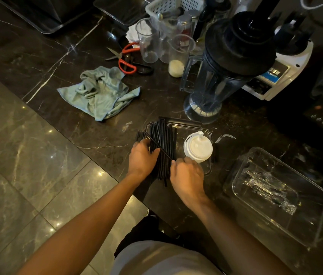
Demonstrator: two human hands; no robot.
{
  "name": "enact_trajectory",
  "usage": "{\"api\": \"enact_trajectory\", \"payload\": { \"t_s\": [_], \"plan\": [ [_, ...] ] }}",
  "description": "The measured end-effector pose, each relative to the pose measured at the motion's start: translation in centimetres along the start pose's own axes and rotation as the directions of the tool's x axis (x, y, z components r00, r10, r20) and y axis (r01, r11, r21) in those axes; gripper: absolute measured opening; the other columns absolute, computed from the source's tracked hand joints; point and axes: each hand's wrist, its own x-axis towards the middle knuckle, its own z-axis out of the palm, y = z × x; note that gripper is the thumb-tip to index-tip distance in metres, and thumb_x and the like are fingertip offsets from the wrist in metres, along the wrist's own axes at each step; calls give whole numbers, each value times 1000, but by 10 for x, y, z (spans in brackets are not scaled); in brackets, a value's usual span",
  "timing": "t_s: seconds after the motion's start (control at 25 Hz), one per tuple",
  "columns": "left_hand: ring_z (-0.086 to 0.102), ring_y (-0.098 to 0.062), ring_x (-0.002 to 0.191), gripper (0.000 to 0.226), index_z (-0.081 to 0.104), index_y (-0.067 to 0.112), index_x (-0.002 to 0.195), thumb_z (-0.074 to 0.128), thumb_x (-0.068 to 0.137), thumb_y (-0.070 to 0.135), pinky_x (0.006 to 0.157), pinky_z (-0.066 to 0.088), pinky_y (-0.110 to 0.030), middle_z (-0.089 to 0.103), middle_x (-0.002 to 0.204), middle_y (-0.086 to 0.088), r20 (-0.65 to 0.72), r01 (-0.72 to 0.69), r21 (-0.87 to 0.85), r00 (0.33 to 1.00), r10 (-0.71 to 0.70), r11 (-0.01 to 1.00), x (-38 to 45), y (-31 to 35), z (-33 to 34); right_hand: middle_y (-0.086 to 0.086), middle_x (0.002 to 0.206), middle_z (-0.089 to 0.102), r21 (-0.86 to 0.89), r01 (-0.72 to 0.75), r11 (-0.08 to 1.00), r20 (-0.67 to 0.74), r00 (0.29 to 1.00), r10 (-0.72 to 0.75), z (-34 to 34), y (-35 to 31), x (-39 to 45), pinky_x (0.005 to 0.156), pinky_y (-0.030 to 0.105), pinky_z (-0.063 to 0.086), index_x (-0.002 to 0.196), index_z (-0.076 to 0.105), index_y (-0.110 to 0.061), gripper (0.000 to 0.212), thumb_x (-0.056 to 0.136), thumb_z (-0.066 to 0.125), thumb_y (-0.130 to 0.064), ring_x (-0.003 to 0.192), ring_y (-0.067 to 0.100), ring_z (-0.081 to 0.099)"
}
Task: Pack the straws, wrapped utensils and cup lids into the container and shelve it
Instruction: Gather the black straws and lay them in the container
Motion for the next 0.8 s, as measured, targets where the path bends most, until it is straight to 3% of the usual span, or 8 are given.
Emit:
{"api": "enact_trajectory", "payload": {
  "t_s": [0.04, 0.16, 0.44, 0.64, 0.8],
  "plan": [
    [66, -18, 105, 36, 63, 18, 127, 70, 95, 32, 91, 58, -36, 65, 118, -5, -3, 1, 10, 1000, -1, 1000, 0, 1, -1, 5, 90, 69, -1, 11, 1000, -8, 1000, -12, 0, 3, -1, 75, 36, 50, 99, 75, -14, 41, 105, 43, -37, 85, 21, 65],
    [65, -22, 109, 41, 61, 14, 133, 69, 96, 31, 94, 57, -37, 62, 123, -8, -6, -1, 21, 1000, 1, 1000, -1, 5, 0, 7, 87, 68, -40, 69, 997, -63, 995, -71, -2, 5, -5, 73, 37, 51, 96, 76, -12, 37, 103, 48, -35, 82, 22, 64],
    [58, -10, 95, 41, 59, 12, 132, 69, 97, 29, 81, 51, -26, 65, 121, -8, -34, 17, 32, 999, -15, 999, 6, 7, 0, 7, 98, 65, 28, 209, 977, -34, 977, -209, -2, 2, -2, 81, 40, 51, 103, 71, -15, 26, 100, 52, -31, 90, 23, 62],
    [68, -19, 103, 42, 57, 16, 132, 68, 96, 33, 89, 61, -42, 67, 121, -7, -27, 18, 22, 999, -18, 1000, 10, 5, -1, 5, 103, 62, 134, 260, 956, -7, 965, -262, -3, 14, -5, 86, 38, 51, 108, 71, -14, 26, 104, 49, -29, 95, 20, 59],
    [69, -20, 102, 38, 58, 18, 128, 66, 96, 37, 86, 62, -44, 67, 118, -5, -22, 27, 49, 999, -26, 998, 11, 4, -6, 4, 99, 61, 205, 255, 945, -43, 967, -251, -11, 28, -8, 83, 37, 53, 104, 72, -13, 25, 103, 51, -28, 91, 19, 59]
  ]
}}
